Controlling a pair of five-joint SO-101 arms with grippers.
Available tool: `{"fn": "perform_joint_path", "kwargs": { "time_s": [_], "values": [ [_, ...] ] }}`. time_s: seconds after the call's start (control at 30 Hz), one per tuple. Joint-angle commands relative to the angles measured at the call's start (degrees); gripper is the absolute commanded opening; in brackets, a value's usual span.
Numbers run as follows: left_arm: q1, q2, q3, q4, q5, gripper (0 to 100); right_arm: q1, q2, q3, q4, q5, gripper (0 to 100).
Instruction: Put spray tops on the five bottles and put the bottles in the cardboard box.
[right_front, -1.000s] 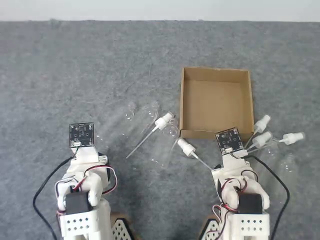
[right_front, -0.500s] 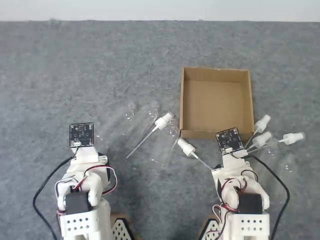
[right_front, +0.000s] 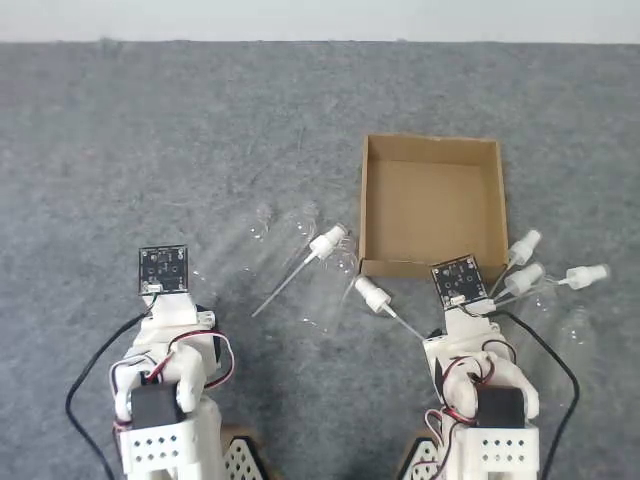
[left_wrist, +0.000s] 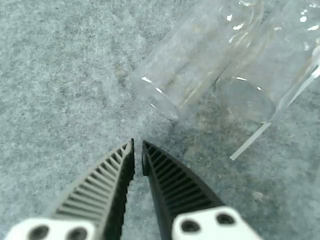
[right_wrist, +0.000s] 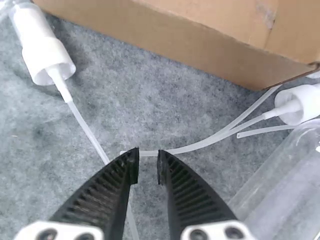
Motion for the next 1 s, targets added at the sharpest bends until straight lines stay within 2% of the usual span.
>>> {"fn": "perform_joint_path", "kwargs": {
  "time_s": [0.0, 0.63, 0.87, 0.97],
  "values": [
    [-0.18, -1.14, -0.57, 0.18, -0.35, 2, 0.40, -0.66, 1.14, 0.66, 0.62, 2.2],
    [0.18, -1.14, -0.57, 0.18, -0.26, 2, 0.22, -0.75, 1.14, 0.66, 0.70, 2.4],
    [-0.18, -1.14, -0.57, 0.18, -0.26, 2, 2.15, -0.84, -1.93, -9.54, 0.79, 2.4],
    [-0.18, -1.14, -0.57, 0.18, -0.26, 2, 3.74, -0.75, -8.09, -10.15, 0.79, 2.4]
  ]
}}
